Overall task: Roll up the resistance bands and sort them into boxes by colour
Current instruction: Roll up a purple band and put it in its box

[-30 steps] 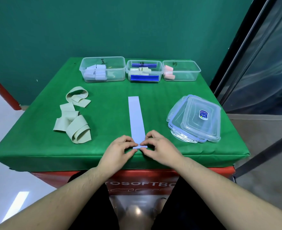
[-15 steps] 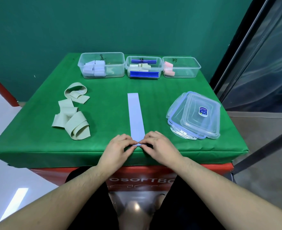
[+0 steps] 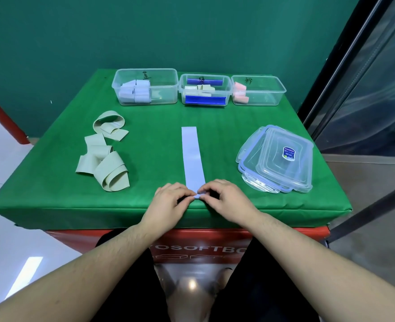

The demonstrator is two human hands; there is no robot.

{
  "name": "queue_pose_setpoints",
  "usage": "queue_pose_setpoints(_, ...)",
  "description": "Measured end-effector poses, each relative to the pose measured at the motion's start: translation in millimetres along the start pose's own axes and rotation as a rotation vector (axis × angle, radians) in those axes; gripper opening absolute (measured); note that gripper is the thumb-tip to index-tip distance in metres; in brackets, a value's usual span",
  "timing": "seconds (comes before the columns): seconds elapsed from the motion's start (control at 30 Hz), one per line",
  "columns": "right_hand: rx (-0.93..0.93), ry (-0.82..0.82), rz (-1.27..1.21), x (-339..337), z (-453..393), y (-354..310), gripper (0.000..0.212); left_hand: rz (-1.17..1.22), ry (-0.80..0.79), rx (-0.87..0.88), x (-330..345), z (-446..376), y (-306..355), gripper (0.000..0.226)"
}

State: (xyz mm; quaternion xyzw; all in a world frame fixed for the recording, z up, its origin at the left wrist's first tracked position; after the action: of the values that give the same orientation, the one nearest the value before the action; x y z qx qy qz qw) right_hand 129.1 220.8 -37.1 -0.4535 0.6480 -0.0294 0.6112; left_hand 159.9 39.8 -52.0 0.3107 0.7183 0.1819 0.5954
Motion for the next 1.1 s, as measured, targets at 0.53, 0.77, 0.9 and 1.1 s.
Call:
queue_pose_setpoints(0.53,0.094,-0.029,-0.047,2,-2,-1,0.004,-0.040,0.023,0.022,-1,1,2,0.014)
queue_pose_setpoints(0.77,-0.113,0.004,0.214,4,3,-5,0.016,-0.056,0.080,0.037,-1,4,3,0.014)
queue_pose_setpoints(0.9,-0.203,0.043,0.385,5,3,-8,0.019,-0.106,0.060,0.062,-1,2,5,0.025)
queue_pose_setpoints(1.1,-0.200,0.051,0.348,8,4,-6,0.019,-0.167,0.012,0.106,-3,0,5,0.023)
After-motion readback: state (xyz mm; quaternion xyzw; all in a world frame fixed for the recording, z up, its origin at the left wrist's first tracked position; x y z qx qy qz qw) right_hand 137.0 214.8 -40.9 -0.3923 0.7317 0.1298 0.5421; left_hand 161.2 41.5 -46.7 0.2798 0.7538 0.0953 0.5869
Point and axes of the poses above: each hand's wrist, its own z-axis away from the middle knuckle, its own x-axis out of the palm, y = z × x, the point moved 3 cm from there along -z, towards the middle knuckle, and after that the axes turned 6 degrees about -x, right-handed, at the moved point
